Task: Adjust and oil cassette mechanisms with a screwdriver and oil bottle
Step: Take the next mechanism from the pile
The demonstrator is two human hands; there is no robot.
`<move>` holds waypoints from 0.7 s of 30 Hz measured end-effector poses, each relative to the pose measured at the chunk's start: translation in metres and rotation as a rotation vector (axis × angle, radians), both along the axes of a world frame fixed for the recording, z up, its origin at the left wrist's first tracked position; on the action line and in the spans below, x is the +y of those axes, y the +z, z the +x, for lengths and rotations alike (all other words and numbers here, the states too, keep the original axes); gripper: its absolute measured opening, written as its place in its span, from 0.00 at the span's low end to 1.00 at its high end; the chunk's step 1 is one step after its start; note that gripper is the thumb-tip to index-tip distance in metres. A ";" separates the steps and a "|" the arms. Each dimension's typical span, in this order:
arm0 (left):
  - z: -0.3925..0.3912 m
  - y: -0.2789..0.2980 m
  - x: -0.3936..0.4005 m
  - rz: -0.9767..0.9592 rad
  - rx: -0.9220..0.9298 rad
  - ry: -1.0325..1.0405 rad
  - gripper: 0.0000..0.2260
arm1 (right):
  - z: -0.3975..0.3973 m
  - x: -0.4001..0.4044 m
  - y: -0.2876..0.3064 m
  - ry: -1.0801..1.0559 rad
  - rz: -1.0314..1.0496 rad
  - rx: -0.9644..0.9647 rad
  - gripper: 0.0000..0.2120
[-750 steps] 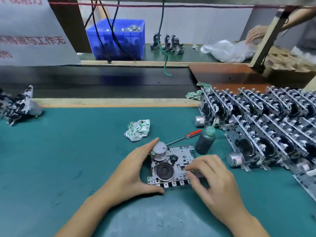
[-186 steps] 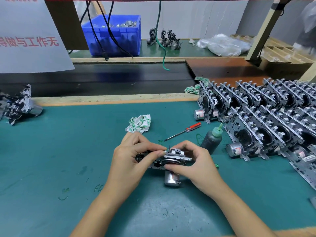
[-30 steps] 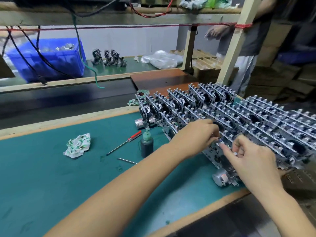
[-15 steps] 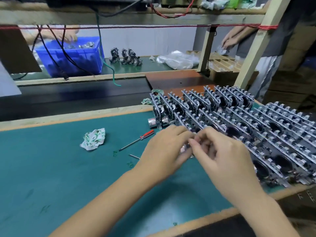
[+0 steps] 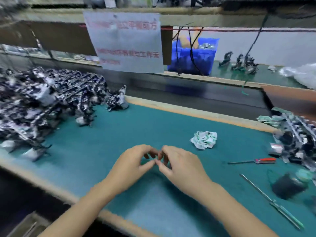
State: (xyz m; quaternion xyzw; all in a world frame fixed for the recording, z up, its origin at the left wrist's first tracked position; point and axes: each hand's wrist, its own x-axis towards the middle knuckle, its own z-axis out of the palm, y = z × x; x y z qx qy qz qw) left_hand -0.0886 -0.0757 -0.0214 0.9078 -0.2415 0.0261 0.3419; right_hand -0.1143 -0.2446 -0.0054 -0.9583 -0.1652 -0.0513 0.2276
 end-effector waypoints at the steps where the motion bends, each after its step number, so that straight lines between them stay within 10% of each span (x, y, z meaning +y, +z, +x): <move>1: 0.005 0.000 0.016 0.023 -0.021 0.039 0.15 | 0.011 0.015 -0.001 0.037 -0.002 0.008 0.09; 14: 0.033 0.044 0.205 0.422 -0.576 0.830 0.15 | 0.088 0.223 0.028 0.443 0.114 0.002 0.16; 18: 0.045 0.050 0.249 0.483 -0.471 0.832 0.11 | 0.092 0.284 0.032 0.421 0.109 0.003 0.22; 21: 0.059 0.053 0.275 0.687 -0.287 0.467 0.19 | 0.098 0.304 0.030 0.353 0.092 -0.052 0.19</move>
